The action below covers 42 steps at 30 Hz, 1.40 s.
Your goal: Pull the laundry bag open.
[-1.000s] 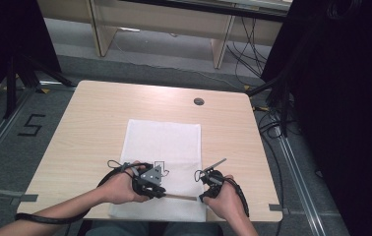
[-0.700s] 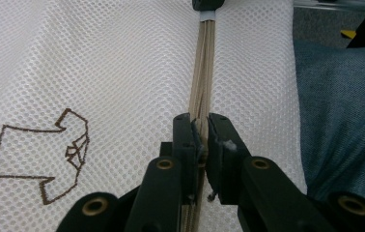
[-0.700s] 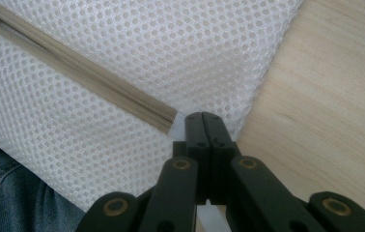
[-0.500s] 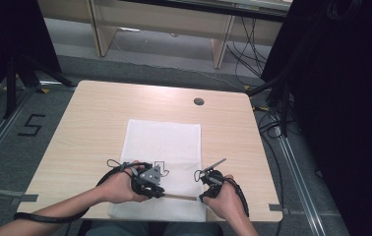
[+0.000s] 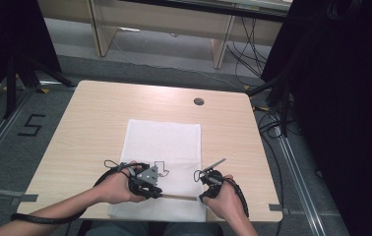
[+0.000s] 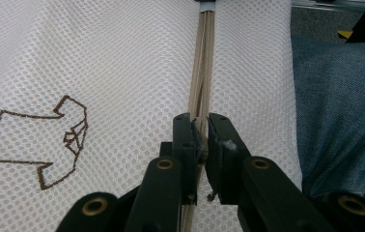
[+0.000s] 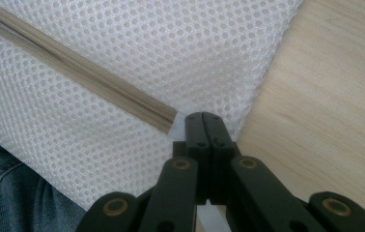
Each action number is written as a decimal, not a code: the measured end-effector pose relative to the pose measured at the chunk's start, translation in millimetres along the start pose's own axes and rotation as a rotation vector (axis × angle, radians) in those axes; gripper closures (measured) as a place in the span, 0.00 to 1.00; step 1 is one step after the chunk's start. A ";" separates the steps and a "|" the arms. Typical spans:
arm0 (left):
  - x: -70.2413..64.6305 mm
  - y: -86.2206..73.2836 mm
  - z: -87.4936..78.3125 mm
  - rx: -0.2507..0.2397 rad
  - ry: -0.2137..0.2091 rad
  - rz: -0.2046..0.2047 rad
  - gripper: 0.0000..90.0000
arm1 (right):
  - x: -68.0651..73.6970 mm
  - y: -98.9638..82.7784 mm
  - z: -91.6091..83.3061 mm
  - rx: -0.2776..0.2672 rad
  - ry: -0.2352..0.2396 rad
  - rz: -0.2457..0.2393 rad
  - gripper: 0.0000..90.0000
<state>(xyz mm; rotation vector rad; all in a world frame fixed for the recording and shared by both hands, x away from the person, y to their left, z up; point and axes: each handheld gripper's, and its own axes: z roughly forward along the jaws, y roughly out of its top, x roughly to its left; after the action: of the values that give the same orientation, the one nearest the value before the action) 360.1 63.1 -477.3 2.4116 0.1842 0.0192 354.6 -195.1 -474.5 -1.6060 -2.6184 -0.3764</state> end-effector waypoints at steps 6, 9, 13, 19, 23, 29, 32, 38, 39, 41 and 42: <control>1.4 -3.1 -4.1 0.000 0.003 -0.007 0.91 | -0.7 0.3 0.4 -0.002 0.002 -0.001 1.00; 0.8 -4.1 -4.9 0.012 0.013 -0.001 0.91 | -0.7 0.3 0.4 -0.002 0.002 -0.001 1.00; 0.9 -6.4 -7.8 -0.005 0.006 -0.024 0.91 | -1.4 0.1 0.6 -0.005 0.006 -0.008 1.00; 3.3 -12.4 -14.5 0.020 0.024 -0.012 0.91 | -0.8 0.2 0.3 -0.003 0.003 0.001 1.00; 5.6 -17.8 -19.5 0.026 0.037 -0.018 0.91 | -1.4 0.6 0.2 -0.001 0.016 -0.012 1.00; 4.4 -20.5 -21.2 0.008 0.028 -0.034 0.91 | -1.9 0.5 0.2 -0.002 0.019 -0.010 1.00; 4.9 -20.4 -21.7 0.004 0.032 -0.028 0.91 | -1.7 0.5 0.2 -0.002 0.017 -0.011 1.00; 5.5 -24.3 -25.2 -0.003 0.034 -0.055 0.91 | -2.1 0.7 0.0 0.002 0.021 -0.012 1.00; 6.1 -24.1 -25.2 -0.001 0.039 -0.036 0.91 | -2.4 0.6 0.1 0.000 0.023 -0.013 1.00; 5.1 -24.8 -24.3 0.004 0.035 -0.049 0.91 | -2.3 0.5 0.1 -0.001 0.023 -0.013 1.00; 5.1 -24.8 -24.3 0.004 0.035 -0.049 0.91 | -2.3 0.5 0.1 -0.001 0.023 -0.013 1.00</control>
<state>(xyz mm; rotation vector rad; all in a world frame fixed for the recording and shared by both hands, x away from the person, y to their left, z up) 360.4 98.1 -475.6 2.4107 0.2588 0.0383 356.2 -196.9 -474.8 -1.5760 -2.6133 -0.3943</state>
